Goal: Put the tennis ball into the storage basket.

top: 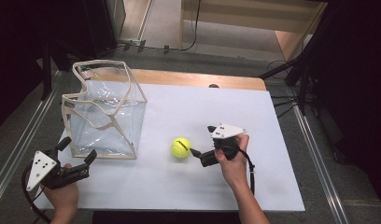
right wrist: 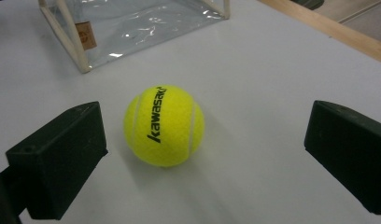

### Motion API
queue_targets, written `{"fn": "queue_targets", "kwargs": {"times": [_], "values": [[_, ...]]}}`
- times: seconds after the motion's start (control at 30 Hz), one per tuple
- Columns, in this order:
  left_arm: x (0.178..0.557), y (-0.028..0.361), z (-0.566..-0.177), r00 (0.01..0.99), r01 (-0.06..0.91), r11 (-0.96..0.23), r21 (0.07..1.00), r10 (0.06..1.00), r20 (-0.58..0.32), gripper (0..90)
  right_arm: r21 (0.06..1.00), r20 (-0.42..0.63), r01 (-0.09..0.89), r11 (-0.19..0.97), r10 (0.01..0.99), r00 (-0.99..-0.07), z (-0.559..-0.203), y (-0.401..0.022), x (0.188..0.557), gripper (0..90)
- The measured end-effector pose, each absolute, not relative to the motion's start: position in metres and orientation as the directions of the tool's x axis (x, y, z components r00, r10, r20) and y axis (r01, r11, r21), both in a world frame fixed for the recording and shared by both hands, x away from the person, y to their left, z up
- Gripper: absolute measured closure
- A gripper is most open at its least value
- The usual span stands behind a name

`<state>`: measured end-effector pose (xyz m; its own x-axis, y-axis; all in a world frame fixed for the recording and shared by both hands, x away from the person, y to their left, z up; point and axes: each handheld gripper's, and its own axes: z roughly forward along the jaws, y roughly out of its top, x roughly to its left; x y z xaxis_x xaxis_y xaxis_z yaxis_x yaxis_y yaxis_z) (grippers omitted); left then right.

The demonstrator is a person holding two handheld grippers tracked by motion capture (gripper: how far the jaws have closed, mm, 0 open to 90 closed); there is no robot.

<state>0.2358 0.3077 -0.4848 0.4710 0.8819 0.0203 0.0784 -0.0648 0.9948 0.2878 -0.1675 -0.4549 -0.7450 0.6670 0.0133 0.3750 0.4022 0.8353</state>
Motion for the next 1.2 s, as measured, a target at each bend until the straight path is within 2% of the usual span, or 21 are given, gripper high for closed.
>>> {"fn": "queue_targets", "kwargs": {"times": [0.53, 0.83, 0.9, 1.1, 1.17, 1.2], "values": [[0.236, 0.308, -0.485, 0.474, 0.078, -0.066, 0.995, 0.880, 0.021, 5.4, 0.740, 0.030, 0.423, 0.522, 0.604, -0.797, -0.475, -0.125, 0.307, 0.0], [0.236, 0.308, -0.485, 0.473, 0.080, -0.063, 0.995, 0.881, 0.018, 5.4, 0.687, 0.023, 0.449, 0.571, 0.601, -0.799, -0.481, -0.111, 0.311, 1.2], [0.236, 0.308, -0.485, 0.474, 0.079, -0.062, 0.995, 0.880, 0.018, 5.4, 0.673, 0.011, 0.457, 0.581, 0.610, -0.792, -0.482, -0.109, 0.313, 5.5], [0.236, 0.308, -0.485, 0.473, 0.077, -0.062, 0.995, 0.881, 0.018, 5.3, 0.645, 0.016, 0.471, 0.602, 0.606, -0.796, -0.487, -0.101, 0.316, 5.9], [0.236, 0.308, -0.485, 0.474, 0.077, -0.062, 0.995, 0.881, 0.018, 5.4, 0.639, 0.007, 0.473, 0.607, 0.610, -0.792, -0.488, -0.099, 0.316, 11.9], [0.236, 0.308, -0.485, 0.474, 0.077, -0.063, 0.995, 0.880, 0.019, 5.4, 0.637, 0.008, 0.476, 0.606, 0.613, -0.790, -0.489, -0.099, 0.317, 11.9]]}}
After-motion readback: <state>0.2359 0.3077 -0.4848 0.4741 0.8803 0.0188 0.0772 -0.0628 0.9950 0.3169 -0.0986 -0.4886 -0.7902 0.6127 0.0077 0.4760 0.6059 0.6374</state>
